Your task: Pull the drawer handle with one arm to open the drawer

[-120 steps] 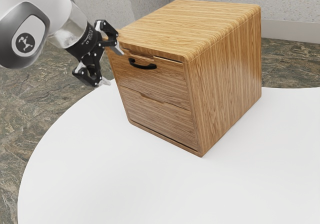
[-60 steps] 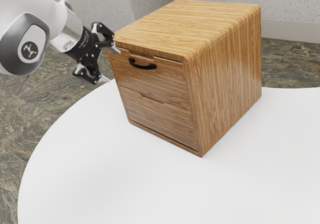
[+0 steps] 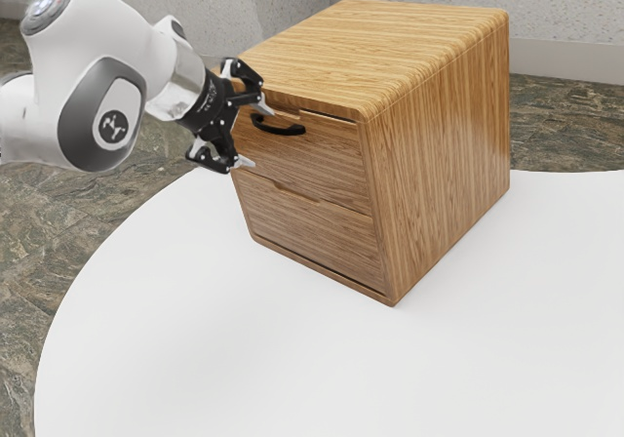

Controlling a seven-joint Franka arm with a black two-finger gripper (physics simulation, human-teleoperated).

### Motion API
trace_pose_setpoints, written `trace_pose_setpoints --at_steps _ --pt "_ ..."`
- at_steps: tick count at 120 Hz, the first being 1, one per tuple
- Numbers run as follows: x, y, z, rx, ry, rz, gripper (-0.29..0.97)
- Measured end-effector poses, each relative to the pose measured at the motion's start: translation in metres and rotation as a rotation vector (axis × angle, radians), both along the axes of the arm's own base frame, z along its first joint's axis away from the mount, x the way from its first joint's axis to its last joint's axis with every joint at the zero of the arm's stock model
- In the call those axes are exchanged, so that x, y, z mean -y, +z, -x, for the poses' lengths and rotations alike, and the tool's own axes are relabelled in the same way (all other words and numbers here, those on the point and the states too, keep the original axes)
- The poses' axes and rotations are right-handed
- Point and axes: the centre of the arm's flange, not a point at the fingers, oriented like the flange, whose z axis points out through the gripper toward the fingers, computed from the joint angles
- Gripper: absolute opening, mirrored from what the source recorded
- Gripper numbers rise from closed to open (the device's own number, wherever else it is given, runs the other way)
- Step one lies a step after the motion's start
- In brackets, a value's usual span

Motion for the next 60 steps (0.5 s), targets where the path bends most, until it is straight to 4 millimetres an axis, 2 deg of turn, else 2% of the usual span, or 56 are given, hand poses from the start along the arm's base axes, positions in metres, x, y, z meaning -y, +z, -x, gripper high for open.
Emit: trace_pose_setpoints --at_steps 60 --pt "0.0032 -0.0050 -0.0047 0.029 -0.038 -0.016 0.49"
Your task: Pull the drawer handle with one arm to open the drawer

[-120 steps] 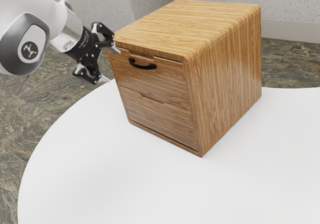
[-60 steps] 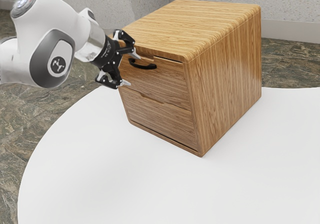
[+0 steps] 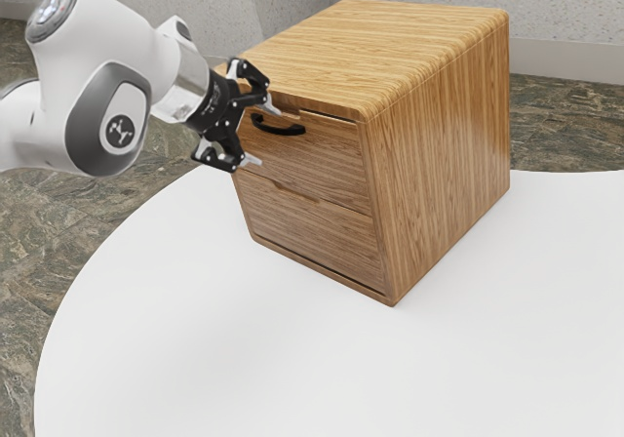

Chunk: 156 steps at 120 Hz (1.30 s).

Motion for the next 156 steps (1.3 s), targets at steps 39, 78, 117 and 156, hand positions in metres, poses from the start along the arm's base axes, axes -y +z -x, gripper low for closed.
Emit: trace_pose_setpoints --at_steps 39,78,117,156 --pt "0.001 -0.011 0.002 -0.019 -0.015 -0.005 0.44" --pt "0.001 -0.012 0.002 -0.027 -0.021 -0.011 0.35" --pt "-0.005 -0.010 0.009 -0.042 -0.021 -0.008 0.22" --pt "-0.015 -0.004 0.025 -0.050 -0.020 0.006 0.10"
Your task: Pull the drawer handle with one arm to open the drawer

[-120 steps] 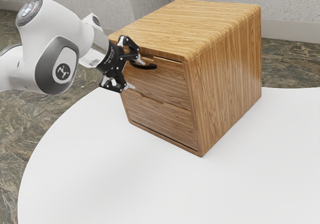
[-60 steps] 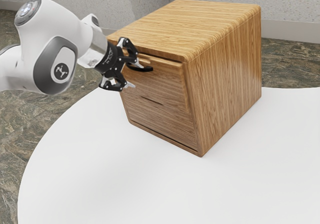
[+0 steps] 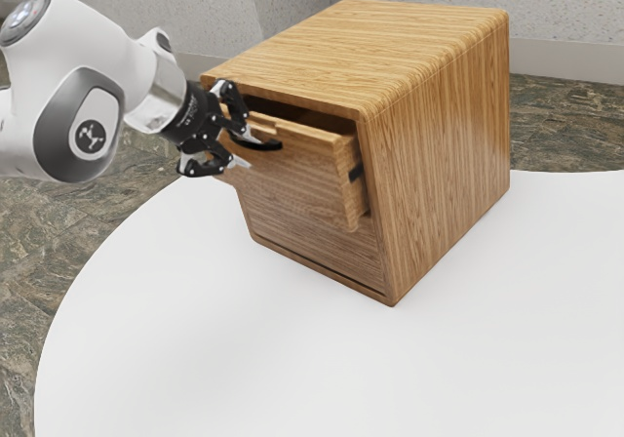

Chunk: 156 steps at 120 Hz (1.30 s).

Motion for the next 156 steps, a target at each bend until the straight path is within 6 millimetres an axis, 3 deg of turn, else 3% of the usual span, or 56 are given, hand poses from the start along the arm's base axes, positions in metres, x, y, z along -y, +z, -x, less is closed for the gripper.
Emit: trace_pose_setpoints --at_steps 48,156 --pt "-0.007 -0.001 0.014 -0.017 -0.007 0.008 -0.03" --pt "-0.008 0.001 0.073 0.000 -0.045 0.062 -0.06"
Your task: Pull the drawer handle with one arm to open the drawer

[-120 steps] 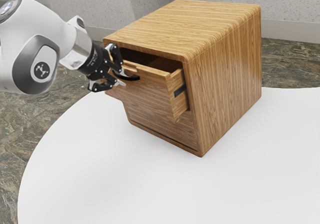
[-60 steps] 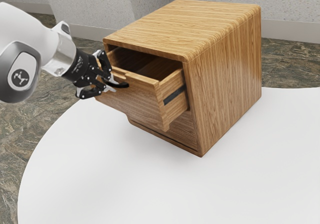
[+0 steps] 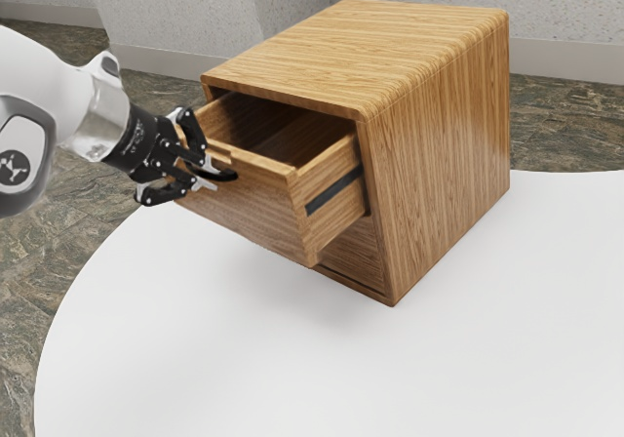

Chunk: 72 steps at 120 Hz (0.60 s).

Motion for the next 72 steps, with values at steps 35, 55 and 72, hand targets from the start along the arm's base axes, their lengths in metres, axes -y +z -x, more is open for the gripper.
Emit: trace_pose_setpoints --at_steps 35,55,72 --pt "-0.008 -0.003 0.022 0.006 -0.002 0.007 -0.06" --pt "-0.011 -0.003 0.033 0.013 -0.002 0.015 -0.06" --pt "-0.014 -0.002 0.045 0.022 -0.003 0.015 -0.06"
